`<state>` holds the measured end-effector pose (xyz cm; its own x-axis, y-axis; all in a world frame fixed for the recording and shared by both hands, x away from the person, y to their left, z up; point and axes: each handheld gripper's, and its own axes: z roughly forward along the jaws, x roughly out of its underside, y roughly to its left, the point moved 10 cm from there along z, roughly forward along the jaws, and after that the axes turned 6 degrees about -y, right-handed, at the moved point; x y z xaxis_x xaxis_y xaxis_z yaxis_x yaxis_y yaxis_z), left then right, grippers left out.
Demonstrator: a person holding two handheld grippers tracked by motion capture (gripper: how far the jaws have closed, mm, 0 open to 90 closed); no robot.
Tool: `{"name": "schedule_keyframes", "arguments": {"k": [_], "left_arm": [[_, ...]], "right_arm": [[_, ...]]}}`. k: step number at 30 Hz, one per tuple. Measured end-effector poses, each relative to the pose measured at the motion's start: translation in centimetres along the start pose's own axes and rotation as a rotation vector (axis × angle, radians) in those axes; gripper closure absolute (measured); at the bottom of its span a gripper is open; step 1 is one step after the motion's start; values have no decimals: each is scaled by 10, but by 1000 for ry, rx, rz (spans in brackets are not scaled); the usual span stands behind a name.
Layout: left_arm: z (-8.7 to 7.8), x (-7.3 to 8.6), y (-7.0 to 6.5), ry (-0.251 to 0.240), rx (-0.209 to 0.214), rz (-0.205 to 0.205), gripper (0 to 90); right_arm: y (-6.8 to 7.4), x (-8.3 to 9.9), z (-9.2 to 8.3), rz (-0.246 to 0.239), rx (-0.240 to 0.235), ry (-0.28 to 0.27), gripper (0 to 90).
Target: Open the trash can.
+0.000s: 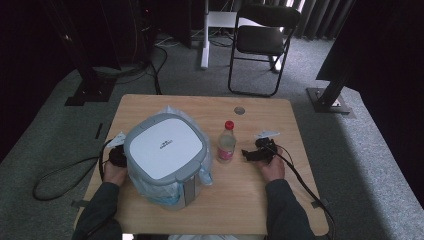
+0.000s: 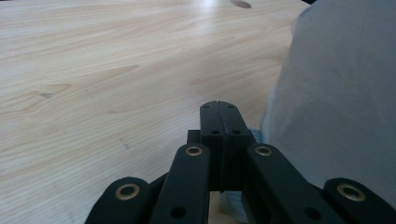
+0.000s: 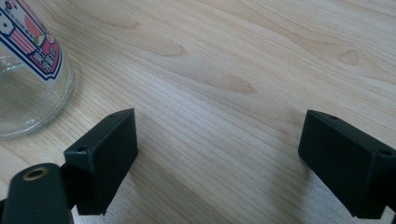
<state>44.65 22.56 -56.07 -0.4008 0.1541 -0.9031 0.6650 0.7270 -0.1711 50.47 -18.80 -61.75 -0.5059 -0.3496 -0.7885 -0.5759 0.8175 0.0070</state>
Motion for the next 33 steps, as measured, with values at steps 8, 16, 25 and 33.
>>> {"name": "schedule_keyframes", "arguments": {"k": [8, 16, 25, 33], "left_arm": [[6, 2, -6, 26, 39, 20, 900], [10, 8, -8, 64, 43, 31, 900], [1, 17, -8, 86, 36, 16, 900], [-9, 21, 0, 85, 2, -5, 900]], "right_arm": [[0, 0, 0, 0, 0, 0, 110], [0, 0, 0, 1, 2, 0, 111], [0, 0, 0, 2, 3, -1, 111], [0, 0, 0, 2, 4, 0, 110]]}}
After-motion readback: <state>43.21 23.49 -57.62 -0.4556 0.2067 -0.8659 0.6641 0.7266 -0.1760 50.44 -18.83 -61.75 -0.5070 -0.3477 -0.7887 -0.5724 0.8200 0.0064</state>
